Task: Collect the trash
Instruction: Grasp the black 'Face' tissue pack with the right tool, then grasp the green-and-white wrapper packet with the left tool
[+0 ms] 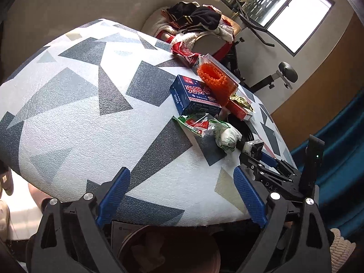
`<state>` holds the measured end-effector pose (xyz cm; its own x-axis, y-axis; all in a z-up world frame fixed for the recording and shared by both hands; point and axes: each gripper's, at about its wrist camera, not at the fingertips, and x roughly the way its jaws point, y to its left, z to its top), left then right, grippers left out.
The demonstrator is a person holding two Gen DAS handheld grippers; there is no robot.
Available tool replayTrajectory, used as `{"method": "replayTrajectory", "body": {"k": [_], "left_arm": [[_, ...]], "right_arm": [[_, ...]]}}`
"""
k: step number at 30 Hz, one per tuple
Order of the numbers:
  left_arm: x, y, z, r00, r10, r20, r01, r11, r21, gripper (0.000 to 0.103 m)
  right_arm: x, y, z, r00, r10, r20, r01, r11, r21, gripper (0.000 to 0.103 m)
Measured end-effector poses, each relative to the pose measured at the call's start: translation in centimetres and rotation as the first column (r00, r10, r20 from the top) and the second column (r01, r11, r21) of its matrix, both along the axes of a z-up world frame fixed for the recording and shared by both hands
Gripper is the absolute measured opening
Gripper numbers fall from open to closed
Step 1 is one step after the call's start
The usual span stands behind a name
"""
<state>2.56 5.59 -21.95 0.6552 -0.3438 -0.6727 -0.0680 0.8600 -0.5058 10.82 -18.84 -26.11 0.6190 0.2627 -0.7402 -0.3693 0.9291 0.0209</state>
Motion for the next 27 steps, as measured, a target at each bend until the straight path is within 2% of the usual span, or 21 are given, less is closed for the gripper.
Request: {"method": "replayTrajectory", "body": {"k": [4,6,9,11,16,17,18,19,21,27], "left_arm": [[3.5,0.6,-1.2,0.996,0.048,-0.080,-0.060,0.985,-0.159,0.072],[5.1,0.5,-1.8,0.992,0.067,-0.102,-0.088,0.972,-0.218,0.060],[7.1,0.7,-3.4,0.983,0.097,-0.154,-0.148,0.918,-0.367,0.052],[8.1,0.8,-4.2,0.974,0.124,-0.188,-0.194,0.888,-0.417,0.047],[9.9,0.3,-5.1,0.959,0.160,-0.234,-0.246,0.879,-0.409,0.034],[10.2,0.1,-5.2,0.958,0.160,-0.240,-0.248,0.882,-0.402,0.026],[10.3,-0.1,-5.2,0.957,0.160,-0.243,-0.247,0.887,-0.390,0.012],[10.5,-0.2,-5.2,0.957,0.157,-0.244,-0.241,0.897,-0.371,0.006],[10.4,-0.4,-4.9,0.963,0.154,-0.221,-0.223,0.915,-0.336,0.002],[10.0,-0.7,-3.0,0.985,0.103,-0.136,-0.129,0.970,-0.206,0.001]], "right_arm": [[-0.3,-1.4,0.2,1.000,-0.020,0.002,0.020,1.000,0.009,0.061],[-0.4,-2.0,0.5,1.000,-0.029,0.003,0.029,0.999,0.021,0.061],[-0.6,-2.7,0.9,0.999,-0.039,0.010,0.038,0.998,0.044,0.061],[-0.7,-3.0,1.2,0.999,-0.044,0.013,0.043,0.997,0.061,0.061],[-0.8,-3.7,1.7,0.999,-0.047,0.025,0.045,0.996,0.082,0.061],[-0.8,-3.8,1.7,0.999,-0.048,0.025,0.046,0.995,0.086,0.061],[-0.8,-4.0,1.7,0.998,-0.050,0.025,0.047,0.995,0.088,0.061],[-0.8,-4.1,1.7,0.998,-0.050,0.023,0.048,0.995,0.089,0.061],[-0.8,-4.3,1.7,0.998,-0.053,0.023,0.051,0.995,0.088,0.061],[-0.9,-4.7,1.9,0.998,-0.058,0.025,0.056,0.996,0.073,0.061]]}}
